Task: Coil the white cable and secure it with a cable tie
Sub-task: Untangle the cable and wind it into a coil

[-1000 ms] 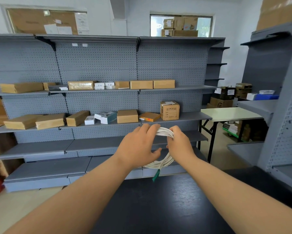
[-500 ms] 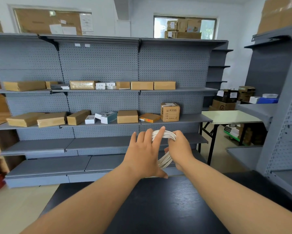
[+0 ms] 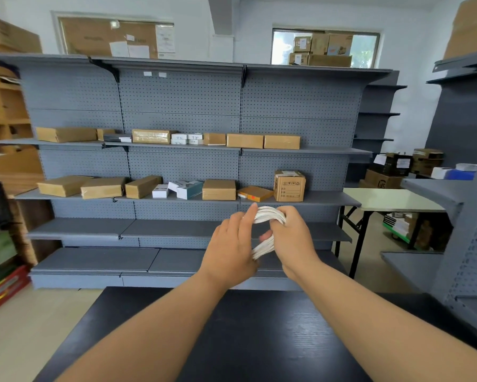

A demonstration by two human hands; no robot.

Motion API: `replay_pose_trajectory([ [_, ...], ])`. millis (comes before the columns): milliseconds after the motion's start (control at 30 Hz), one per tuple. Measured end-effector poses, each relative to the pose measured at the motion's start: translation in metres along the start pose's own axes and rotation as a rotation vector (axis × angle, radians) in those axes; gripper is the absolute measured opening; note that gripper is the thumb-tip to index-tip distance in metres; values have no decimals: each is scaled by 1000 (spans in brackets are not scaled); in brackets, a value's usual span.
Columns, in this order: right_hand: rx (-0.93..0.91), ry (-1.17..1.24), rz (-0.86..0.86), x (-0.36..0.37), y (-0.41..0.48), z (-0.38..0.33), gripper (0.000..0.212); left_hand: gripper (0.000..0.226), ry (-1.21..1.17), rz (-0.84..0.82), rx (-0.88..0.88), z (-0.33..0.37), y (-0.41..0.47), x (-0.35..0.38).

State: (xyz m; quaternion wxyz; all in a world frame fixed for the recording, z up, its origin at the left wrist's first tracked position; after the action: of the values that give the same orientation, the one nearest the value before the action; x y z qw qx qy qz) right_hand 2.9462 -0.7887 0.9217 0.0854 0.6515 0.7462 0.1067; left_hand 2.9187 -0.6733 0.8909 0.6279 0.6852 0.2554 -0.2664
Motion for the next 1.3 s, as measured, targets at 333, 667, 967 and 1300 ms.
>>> replay_pose_trajectory([
  [333,-111,-432,-382,-21,8,7,76,33,285,-319,8,-5,20,-17],
  [667,-461,-1151,-468,-6,3,30,69,21,475,-405,196,17,12,-1],
  [967,-452,-1257,-525,9,3,59,24,19,388,-432,11,-1,-19,11],
  [1300,-483,-1248,-363,42,-6,78,47,17,320,-539,59,-34,-34,31],
])
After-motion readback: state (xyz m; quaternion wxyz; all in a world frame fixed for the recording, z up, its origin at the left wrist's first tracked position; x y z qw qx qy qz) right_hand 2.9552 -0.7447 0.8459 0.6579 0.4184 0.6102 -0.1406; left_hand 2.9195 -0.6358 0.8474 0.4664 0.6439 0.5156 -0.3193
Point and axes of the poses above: each hand's wrist, its own y-axis towards the middle knuckle, its own x-axis out of the palm, z = x × y, the point moved 4 cm from there along y, towards the middle knuckle, and after that the axes turned 10 degrees about y, right-handed, at the moved point
